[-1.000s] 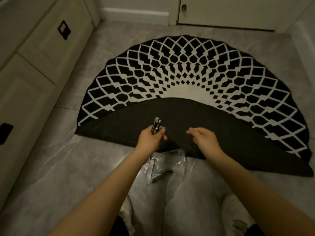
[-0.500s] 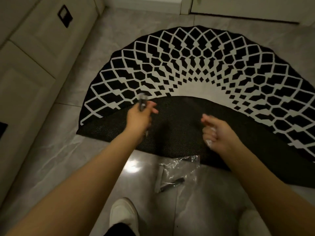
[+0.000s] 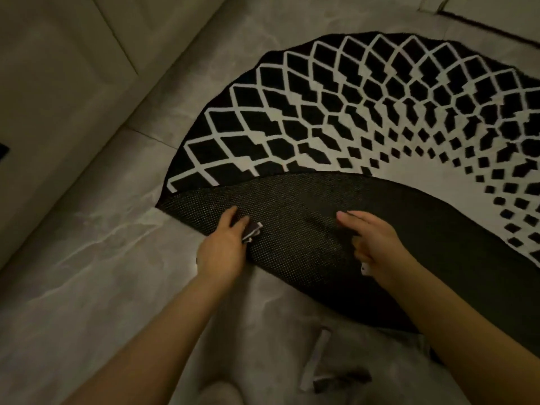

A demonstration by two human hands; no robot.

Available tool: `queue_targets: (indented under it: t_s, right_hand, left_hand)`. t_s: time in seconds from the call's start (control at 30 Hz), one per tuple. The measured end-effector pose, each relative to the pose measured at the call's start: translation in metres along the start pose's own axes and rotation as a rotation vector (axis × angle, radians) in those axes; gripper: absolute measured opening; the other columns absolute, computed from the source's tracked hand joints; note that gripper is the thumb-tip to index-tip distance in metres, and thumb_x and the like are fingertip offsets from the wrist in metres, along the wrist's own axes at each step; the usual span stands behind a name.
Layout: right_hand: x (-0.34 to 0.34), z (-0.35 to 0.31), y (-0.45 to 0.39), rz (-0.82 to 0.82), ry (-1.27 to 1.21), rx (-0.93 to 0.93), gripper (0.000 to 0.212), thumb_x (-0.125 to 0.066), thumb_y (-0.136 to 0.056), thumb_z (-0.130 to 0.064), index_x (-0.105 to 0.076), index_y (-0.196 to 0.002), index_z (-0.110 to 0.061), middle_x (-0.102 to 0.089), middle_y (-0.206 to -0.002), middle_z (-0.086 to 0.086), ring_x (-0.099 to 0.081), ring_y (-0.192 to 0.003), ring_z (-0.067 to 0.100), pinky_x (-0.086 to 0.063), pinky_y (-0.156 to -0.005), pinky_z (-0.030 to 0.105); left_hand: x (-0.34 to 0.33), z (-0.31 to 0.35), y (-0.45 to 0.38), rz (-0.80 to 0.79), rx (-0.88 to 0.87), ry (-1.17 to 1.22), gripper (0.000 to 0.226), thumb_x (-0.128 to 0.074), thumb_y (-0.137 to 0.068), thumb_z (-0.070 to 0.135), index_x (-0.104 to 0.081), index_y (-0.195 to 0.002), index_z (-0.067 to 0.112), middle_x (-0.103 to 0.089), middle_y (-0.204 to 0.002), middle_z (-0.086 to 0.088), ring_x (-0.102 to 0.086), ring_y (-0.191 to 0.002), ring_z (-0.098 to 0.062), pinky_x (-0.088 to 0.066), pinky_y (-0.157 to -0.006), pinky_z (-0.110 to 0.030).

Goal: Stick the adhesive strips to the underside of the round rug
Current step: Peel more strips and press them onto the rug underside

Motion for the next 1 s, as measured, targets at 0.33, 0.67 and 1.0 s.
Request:
queue_targets:
  t_s: [0.33, 0.67, 1.0]
  right_hand:
    - [-0.091, -0.031, -0.067, -0.087, 0.217, 0.062, 0.012, -0.067, -0.083, -0.029, -0.065, -0.091, -0.020, -0.055, -0.073, -0.002, -0.046, -0.061, 0.010, -0.033, -0.054, 0.024]
    - [-0.144, -0.043, -0.111, -0.242, 0.483, 0.188, 0.009, -0.069, -0.082, -0.025, -0.067, -0.089, -0.020, -0.066, -0.092, 0.000, -0.061, -0.089, 0.016, -0.048, -0.075, 0.029]
    - [-0.156, -0.042, -0.129, 0.044, 0.960, 0.419, 0.024, -0.069, -0.079, -0.040, -0.062, -0.093, -0.022, -0.063, -0.086, -0.005, -0.059, -0.079, 0.011, -0.051, -0.069, 0.031]
  left_hand:
    - [-0.026, -0.015, -0.007, -0.268, -0.001, -0.205, 0.066, -0.043, -0.096, 0.013, -0.010, -0.151, 0.030, 0.019, -0.158, 0.001, -0.062, -0.098, -0.023, -0.047, -0.066, -0.031]
    - [-0.026, -0.022, -0.005, 0.072, -0.177, -0.303, 0.061, -0.087, -0.046, 0.013, -0.073, -0.105, 0.023, -0.054, -0.132, -0.022, -0.044, -0.032, -0.014, -0.029, -0.036, -0.019]
    - [-0.016, -0.015, -0.028, -0.303, -0.040, -0.236, 0.057, -0.043, -0.097, 0.023, -0.016, -0.146, 0.031, 0.022, -0.157, -0.007, -0.064, -0.086, -0.027, -0.042, -0.057, -0.031]
Point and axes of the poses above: each hand's wrist, its own y-axis away from the middle knuckle, its own x-axis out of the back of the hand, z = x × y, the point moved 3 cm from there along -y, towards the middle knuckle
